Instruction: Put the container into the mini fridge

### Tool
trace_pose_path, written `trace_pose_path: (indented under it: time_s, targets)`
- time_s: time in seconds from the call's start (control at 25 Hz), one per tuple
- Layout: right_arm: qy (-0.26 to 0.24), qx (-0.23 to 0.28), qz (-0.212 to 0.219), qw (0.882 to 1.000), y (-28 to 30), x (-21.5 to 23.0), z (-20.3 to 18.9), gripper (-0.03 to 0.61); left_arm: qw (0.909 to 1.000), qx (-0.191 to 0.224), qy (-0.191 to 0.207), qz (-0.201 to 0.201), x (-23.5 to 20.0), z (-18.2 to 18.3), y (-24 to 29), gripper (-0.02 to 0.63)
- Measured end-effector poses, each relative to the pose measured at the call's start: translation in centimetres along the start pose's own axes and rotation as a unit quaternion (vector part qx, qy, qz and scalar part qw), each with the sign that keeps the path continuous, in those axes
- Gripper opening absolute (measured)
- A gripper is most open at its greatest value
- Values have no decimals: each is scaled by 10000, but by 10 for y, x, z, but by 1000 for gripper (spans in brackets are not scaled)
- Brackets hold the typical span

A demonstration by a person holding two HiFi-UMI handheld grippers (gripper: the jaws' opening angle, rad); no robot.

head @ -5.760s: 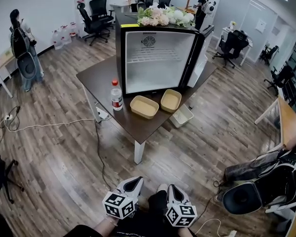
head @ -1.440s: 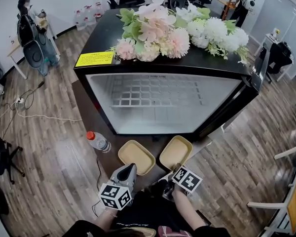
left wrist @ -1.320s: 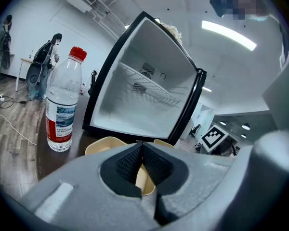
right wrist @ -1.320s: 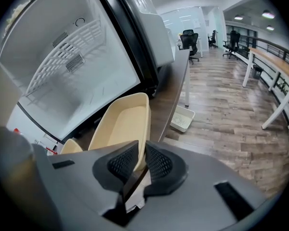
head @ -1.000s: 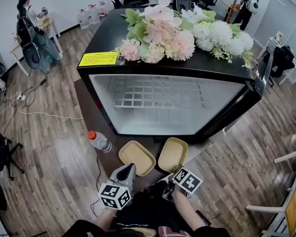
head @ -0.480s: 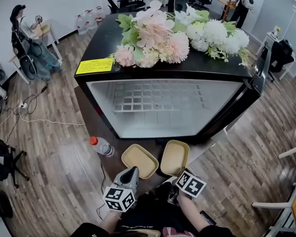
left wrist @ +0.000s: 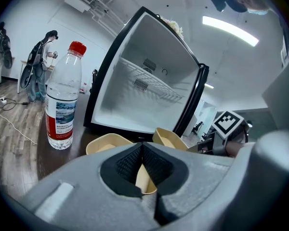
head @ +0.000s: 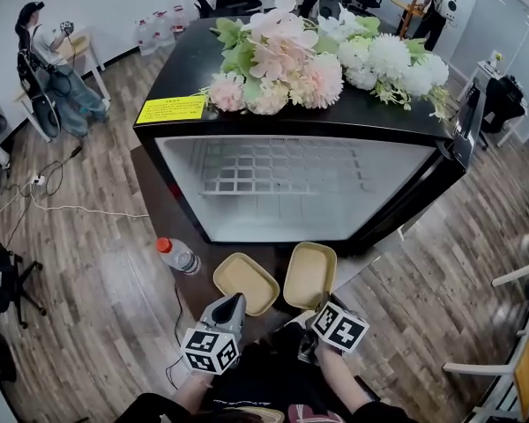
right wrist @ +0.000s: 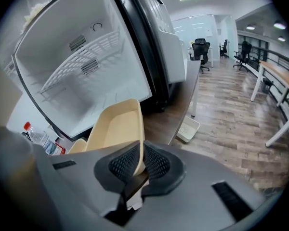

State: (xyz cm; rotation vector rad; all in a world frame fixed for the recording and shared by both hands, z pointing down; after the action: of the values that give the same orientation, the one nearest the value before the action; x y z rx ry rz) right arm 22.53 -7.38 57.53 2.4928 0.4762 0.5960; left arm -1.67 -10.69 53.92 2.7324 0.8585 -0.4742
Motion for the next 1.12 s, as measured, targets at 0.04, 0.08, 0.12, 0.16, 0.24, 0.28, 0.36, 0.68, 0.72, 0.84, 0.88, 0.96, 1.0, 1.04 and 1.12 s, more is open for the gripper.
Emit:
trace_pose_path:
  time_s: [0.04, 0.08, 0.12, 0.16, 0.24, 0.28, 0.36, 0.68, 0.72, 0.84, 0.88, 0.96, 1.0, 1.04, 1.12]
  targets:
    - [-5, 27, 14, 10000, 0, -1, 2, 28, 10000, -2, -9, 10, 0, 0, 0, 8]
    - [-35, 61, 28, 10000, 0, -1, 4, 28, 10000, 0, -17, 17, 0, -1, -1, 8]
    - [-69, 94, 40, 9999, 0, -2, 7, 28, 10000, 6, -21, 24, 0, -1, -1, 8]
    - [-92, 121, 46, 9999, 1, -2, 10, 28, 10000, 15, -25, 33, 0, -1, -1, 8]
    - [-59, 133, 42, 9999, 5, -2, 16, 28, 10000, 33, -30, 54, 0, -1, 0, 8]
    - [-10, 130, 38, 9999, 7, -2, 19, 28, 10000, 38, -32, 72, 0, -1, 0, 8]
    - [28, 169, 39, 9998, 11, -3, 26, 28, 9999, 46, -29, 133, -2, -1, -1, 8]
    - [-67, 340, 161, 9993, 28, -16, 52, 28, 9996, 94, -44, 269, -6, 2, -1, 8]
    - [-53, 341, 166, 9993, 31, -18, 55, 28, 9995, 101, -52, 289, -7, 2, -2, 8]
    - [-32, 360, 170, 9992, 40, -22, 62, 28, 9991, 127, -92, 383, -10, 2, -2, 8]
    - [-41, 377, 161, 9992, 43, -24, 65, 28, 9990, 127, -104, 420, -12, 1, -2, 8]
    - [-45, 417, 134, 9990, 49, -27, 70, 26, 9986, 103, -118, 504, -15, 0, -2, 8]
    - [-33, 438, 123, 9990, 53, -30, 73, 28, 9984, 87, -113, 552, -17, 0, -1, 8]
    - [-20, 455, 111, 9989, 57, -32, 75, 28, 9982, 76, -103, 592, -18, -1, -1, 8]
    - [-1, 475, 88, 9988, 65, -36, 80, 28, 9979, 88, -100, 635, -20, 0, 0, 8]
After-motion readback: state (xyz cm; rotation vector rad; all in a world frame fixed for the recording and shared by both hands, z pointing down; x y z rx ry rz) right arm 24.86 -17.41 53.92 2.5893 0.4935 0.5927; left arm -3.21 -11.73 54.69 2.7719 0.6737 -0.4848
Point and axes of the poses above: the fingertips, and each gripper's own axes: y forward along the fingers, x to its right, z out of its top, the point moved 4 cm from there along -y, backward along the fingers, and after that the axes turned 15 degrees about x, right-handed, at the moved point
